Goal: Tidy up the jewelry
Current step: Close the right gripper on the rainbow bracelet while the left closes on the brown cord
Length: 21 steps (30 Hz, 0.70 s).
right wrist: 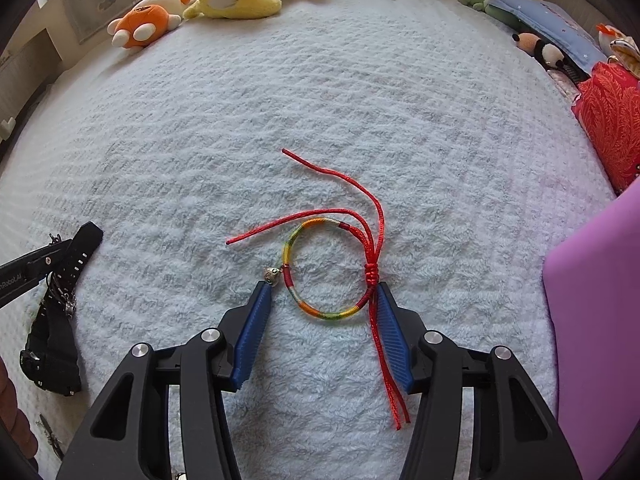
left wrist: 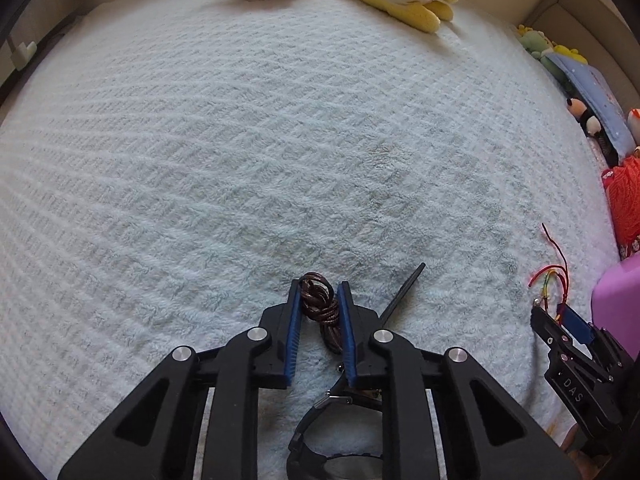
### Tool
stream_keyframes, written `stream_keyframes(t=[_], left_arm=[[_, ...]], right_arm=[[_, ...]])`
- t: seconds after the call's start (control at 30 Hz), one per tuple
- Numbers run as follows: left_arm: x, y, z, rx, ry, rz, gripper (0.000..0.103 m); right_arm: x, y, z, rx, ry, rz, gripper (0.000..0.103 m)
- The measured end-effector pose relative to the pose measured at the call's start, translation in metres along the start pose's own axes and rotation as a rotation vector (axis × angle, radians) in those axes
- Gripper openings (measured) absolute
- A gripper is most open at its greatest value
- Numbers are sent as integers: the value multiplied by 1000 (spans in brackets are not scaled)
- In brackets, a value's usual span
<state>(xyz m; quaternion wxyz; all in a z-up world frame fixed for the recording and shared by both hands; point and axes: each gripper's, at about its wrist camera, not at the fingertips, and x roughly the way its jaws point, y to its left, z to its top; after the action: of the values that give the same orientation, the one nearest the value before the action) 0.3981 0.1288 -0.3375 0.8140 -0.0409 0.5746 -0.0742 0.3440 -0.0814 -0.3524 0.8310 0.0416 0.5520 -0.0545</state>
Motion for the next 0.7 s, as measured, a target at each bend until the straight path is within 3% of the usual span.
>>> stream_keyframes(t=[0.07, 0.2, 0.33, 0.7], left_arm=[[-3, 8, -5, -16, -8, -43, 11], [-7, 20, -13, -26, -15, -83, 10], [-12, 29, -17, -58, -7, -116, 10], [-50, 39, -20, -77, -11, -135, 10]], right_arm=[[-2, 2, 1, -3, -2, 22, 31], [-4, 3, 2, 4, -2, 52, 22], [-9, -5, 3, 60, 6, 103, 4], [-47, -13, -5, 82, -1, 144, 4]])
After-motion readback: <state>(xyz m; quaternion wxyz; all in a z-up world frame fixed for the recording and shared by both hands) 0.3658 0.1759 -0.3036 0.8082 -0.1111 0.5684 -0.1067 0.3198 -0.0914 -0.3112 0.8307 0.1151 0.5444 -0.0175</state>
